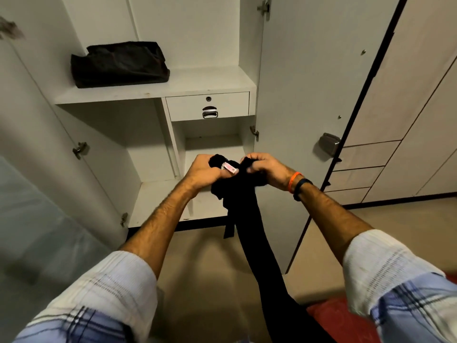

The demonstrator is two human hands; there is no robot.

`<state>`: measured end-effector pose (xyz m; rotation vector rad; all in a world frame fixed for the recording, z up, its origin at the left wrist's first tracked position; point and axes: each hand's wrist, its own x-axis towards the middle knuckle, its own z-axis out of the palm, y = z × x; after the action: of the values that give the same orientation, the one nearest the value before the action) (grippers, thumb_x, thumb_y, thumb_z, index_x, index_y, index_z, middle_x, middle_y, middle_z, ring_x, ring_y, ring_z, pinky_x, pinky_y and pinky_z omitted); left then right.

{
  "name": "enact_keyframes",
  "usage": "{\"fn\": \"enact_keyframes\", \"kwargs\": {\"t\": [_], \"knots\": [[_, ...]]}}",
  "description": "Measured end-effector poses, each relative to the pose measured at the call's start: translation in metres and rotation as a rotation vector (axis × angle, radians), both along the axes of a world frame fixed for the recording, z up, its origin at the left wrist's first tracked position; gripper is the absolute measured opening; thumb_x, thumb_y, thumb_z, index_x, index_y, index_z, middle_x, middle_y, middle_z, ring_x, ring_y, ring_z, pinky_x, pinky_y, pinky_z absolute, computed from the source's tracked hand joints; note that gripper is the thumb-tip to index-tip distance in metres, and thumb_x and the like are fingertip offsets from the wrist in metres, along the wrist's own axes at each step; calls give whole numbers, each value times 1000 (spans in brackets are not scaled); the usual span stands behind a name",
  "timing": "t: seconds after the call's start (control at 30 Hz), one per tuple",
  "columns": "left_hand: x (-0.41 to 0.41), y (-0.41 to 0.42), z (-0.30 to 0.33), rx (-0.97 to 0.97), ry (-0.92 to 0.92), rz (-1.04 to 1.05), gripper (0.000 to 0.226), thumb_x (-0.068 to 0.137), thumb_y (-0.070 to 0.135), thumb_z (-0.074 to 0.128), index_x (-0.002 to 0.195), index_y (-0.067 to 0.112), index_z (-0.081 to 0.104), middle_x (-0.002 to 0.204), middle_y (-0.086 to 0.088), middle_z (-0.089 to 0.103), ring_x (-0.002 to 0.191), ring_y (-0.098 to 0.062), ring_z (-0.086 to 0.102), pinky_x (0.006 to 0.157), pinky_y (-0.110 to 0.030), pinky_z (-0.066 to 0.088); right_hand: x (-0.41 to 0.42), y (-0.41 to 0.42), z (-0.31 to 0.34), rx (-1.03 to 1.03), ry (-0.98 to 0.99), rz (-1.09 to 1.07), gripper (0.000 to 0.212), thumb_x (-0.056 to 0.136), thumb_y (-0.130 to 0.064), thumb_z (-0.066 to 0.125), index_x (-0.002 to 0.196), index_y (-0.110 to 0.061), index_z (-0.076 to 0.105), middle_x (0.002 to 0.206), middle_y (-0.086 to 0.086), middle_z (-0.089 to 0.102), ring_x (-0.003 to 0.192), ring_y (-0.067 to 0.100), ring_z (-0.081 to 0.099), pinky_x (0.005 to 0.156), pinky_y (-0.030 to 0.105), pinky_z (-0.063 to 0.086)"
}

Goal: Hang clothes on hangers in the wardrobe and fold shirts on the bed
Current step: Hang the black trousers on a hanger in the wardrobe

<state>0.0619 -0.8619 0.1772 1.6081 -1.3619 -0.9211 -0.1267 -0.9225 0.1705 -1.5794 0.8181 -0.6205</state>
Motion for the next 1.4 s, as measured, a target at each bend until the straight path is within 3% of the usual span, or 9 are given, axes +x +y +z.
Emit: {"fn": "enact_keyframes", "kwargs": {"t": [0.13, 0.23, 0.33, 0.43, 0.6, 0.83, 1.07, 1.27, 1.4], "knots": [[-9, -3, -5, 40, 37, 83, 19, 73, 9, 79, 91, 12, 72, 88, -8, 73, 85, -20, 69, 75, -40, 58, 3, -3, -13, 8, 8, -79, 20, 80, -15, 78, 93, -7, 64, 87, 4, 63, 82, 14, 61, 77, 26, 52], [-12, -1, -12, 43, 78, 177, 19, 74, 13, 80, 92, 14, 72, 82, -3, 71, 74, -15, 65, 61, -27, 52, 5, -14, -22, -32, 95, -139, 32, 75, 5, 76, 95, -15, 61, 97, 4, 65, 93, 18, 64, 89, 30, 55], [-9, 4, -14, 73, 150, 246, 16, 82, 20, 77, 93, 10, 72, 76, -1, 65, 66, -12, 56, 57, -22, 46, 10, -23, -25, -69, 185, -242, 35, 73, 2, 62, 94, -26, 57, 108, 6, 64, 106, 25, 63, 97, 42, 53], [-3, 9, -15, 115, 107, 289, 10, 83, 16, 72, 87, 7, 68, 76, 0, 64, 68, -9, 58, 48, -13, 44, 16, -27, -23, -70, 182, -292, 34, 79, 3, 57, 94, -28, 55, 107, 4, 65, 107, 24, 63, 97, 42, 53], [11, 8, -21, 67, -220, 517, 25, 65, 28, 86, 71, 11, 68, 79, -1, 72, 84, -17, 66, 76, -35, 58, 33, -22, -11, -232, 181, -125, 36, 88, 6, 60, 112, -21, 56, 115, 3, 67, 110, 16, 62, 90, 27, 53], [32, 15, -10, 71, -172, 557, 22, 72, 18, 85, 76, 21, 63, 86, 2, 68, 90, -18, 68, 82, -37, 59, 53, -14, 1, -347, 187, -78, 41, 86, 12, 59, 118, -14, 56, 116, 2, 65, 107, 10, 58, 82, 13, 48], [57, 25, -10, 59, -256, 644, 11, 80, 6, 67, 88, 15, 69, 88, -2, 67, 90, -23, 65, 67, -28, 52, 45, -13, -2, -442, 287, -232, 26, 90, 1, 63, 113, -11, 61, 115, 4, 61, 102, 14, 54, 90, 21, 41], [62, 29, -8, 218, -357, 353, 31, 78, 30, 82, 103, 21, 67, 101, -3, 69, 100, -23, 63, 91, -41, 56, 54, 0, 7, -439, 117, -346, 18, 91, -4, 64, 107, -14, 62, 104, -4, 62, 100, 11, 56, 95, 24, 46], [55, 29, -11, 46, -319, 471, 39, 82, 27, 79, 117, 15, 68, 104, -3, 70, 100, -21, 65, 85, -33, 55, 53, 5, 13, -487, 210, -359, 40, 91, 2, 62, 127, -11, 52, 121, 8, 61, 107, 16, 54, 98, 25, 42]]}}
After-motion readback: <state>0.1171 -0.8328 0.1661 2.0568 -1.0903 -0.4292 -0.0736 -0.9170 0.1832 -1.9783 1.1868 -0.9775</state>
